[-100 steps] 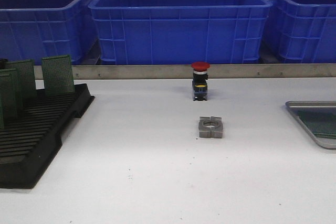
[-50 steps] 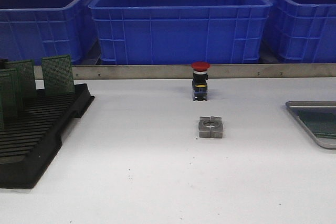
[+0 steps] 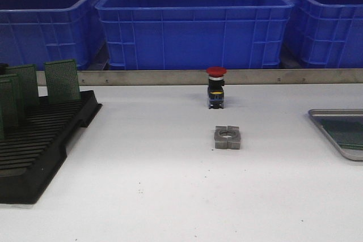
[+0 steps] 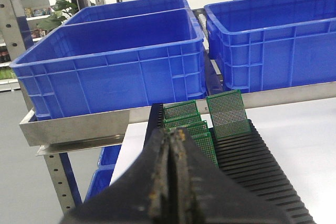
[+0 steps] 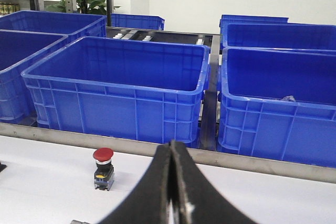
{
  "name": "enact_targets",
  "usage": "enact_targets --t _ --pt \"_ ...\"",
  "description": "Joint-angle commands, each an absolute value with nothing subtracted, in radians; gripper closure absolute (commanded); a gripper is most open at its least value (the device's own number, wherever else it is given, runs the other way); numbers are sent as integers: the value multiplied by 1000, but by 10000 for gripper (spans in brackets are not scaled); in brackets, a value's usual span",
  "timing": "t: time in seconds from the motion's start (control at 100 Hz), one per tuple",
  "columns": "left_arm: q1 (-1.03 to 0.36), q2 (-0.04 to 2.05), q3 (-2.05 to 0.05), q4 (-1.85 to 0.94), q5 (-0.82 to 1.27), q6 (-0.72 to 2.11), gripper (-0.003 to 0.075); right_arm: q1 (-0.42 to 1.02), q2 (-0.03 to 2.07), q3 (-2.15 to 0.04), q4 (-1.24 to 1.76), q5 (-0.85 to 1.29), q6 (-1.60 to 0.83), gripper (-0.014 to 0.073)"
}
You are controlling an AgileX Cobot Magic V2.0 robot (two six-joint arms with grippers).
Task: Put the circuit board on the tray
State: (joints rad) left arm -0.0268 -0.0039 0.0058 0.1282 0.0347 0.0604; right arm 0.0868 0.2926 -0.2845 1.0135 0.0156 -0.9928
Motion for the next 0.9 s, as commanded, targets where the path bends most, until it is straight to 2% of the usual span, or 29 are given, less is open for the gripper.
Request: enact_targets --t 0.0,0.89 --pt "-24 -37 43 130 -38 49 738 86 297 -312 1019 -35 -1001 662" --pt "-24 -37 43 130 -35 49 739 86 297 -312 1019 -60 -1000 662"
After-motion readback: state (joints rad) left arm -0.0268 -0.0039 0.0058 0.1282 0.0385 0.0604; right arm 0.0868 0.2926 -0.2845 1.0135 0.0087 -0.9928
